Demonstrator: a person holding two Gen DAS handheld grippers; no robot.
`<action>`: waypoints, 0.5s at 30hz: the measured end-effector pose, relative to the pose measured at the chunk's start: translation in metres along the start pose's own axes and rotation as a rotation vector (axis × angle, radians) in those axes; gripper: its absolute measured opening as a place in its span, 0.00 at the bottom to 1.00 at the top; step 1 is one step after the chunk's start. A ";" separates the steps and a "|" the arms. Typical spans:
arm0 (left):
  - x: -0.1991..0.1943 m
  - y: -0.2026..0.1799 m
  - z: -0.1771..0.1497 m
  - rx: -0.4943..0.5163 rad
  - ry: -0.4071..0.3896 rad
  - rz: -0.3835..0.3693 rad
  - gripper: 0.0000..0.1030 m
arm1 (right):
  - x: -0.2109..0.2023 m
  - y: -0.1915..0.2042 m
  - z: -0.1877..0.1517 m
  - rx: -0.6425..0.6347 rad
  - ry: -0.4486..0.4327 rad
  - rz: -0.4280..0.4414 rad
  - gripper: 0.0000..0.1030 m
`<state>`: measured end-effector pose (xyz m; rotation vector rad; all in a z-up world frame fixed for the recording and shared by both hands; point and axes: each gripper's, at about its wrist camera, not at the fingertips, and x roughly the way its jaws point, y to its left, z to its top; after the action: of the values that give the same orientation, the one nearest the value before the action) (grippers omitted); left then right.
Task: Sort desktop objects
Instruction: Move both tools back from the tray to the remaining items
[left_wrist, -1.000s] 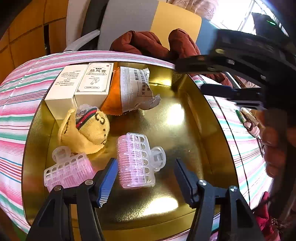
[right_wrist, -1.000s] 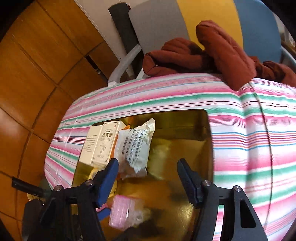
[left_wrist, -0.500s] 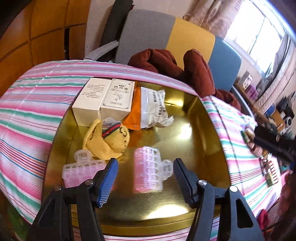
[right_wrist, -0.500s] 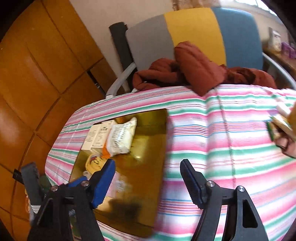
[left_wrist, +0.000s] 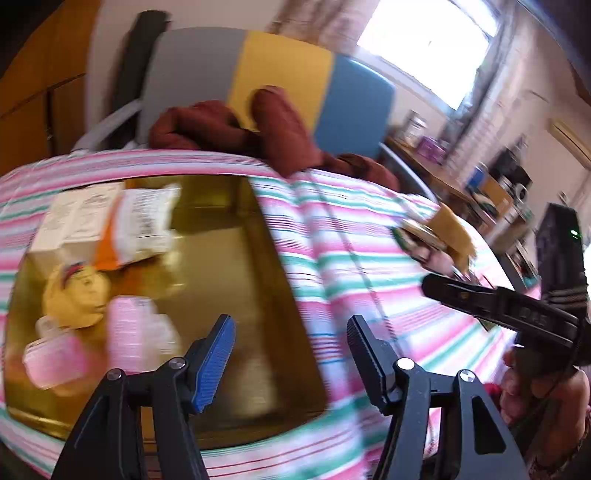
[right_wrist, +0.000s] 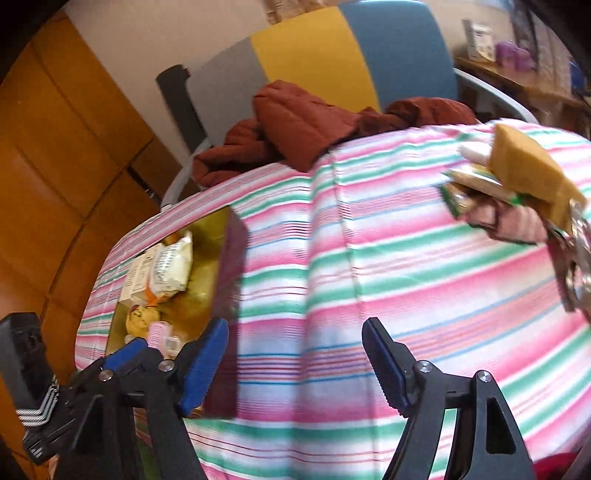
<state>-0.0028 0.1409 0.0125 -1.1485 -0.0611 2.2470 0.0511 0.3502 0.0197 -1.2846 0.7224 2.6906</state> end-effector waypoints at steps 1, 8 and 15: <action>0.001 -0.009 -0.002 0.017 0.002 -0.016 0.62 | -0.002 -0.007 -0.002 0.014 0.000 -0.009 0.74; 0.023 -0.065 -0.009 0.124 0.066 -0.089 0.62 | -0.020 -0.059 -0.018 0.090 -0.016 -0.075 0.76; 0.046 -0.103 -0.014 0.187 0.106 -0.144 0.62 | -0.038 -0.104 -0.032 0.156 -0.045 -0.150 0.77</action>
<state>0.0384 0.2461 0.0018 -1.1231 0.1036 2.0164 0.1261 0.4331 -0.0083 -1.1879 0.7796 2.4829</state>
